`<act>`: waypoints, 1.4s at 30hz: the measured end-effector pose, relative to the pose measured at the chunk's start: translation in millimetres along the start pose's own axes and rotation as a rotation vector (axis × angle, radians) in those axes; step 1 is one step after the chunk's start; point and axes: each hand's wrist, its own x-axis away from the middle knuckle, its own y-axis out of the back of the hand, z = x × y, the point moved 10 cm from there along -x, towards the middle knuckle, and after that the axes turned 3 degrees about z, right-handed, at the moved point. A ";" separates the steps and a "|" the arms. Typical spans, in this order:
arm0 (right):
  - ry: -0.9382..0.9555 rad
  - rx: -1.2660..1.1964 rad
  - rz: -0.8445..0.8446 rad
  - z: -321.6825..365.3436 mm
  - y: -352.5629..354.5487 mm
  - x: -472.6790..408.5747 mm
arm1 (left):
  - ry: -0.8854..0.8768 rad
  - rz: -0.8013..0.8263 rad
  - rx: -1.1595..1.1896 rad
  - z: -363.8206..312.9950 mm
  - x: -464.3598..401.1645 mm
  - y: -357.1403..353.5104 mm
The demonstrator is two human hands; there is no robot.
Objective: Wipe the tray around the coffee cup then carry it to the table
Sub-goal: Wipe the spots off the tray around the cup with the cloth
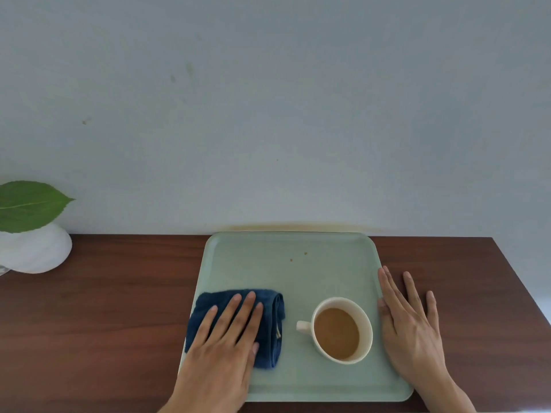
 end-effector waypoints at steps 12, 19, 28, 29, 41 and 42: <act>0.007 0.007 0.016 0.6 -0.7 -0.4 | 0.097 0.032 0.020 40.7 -87.6 2.9; 0.013 0.009 0.012 1.5 -0.4 -0.8 | 0.010 0.076 0.012 4.9 -104.7 2.9; 0.014 0.028 0.027 2.2 0.0 -0.2 | -0.268 0.091 -0.023 -59.6 -153.4 11.6; 0.015 0.032 0.027 2.3 0.0 -0.2 | -0.290 0.083 -0.026 -63.7 -158.2 12.9; 0.006 0.007 0.030 1.5 0.3 -0.6 | -0.219 0.002 -0.046 31.9 -115.7 24.4; 0.006 0.010 0.031 1.8 0.3 -1.0 | -0.210 0.004 -0.056 44.2 -109.2 26.8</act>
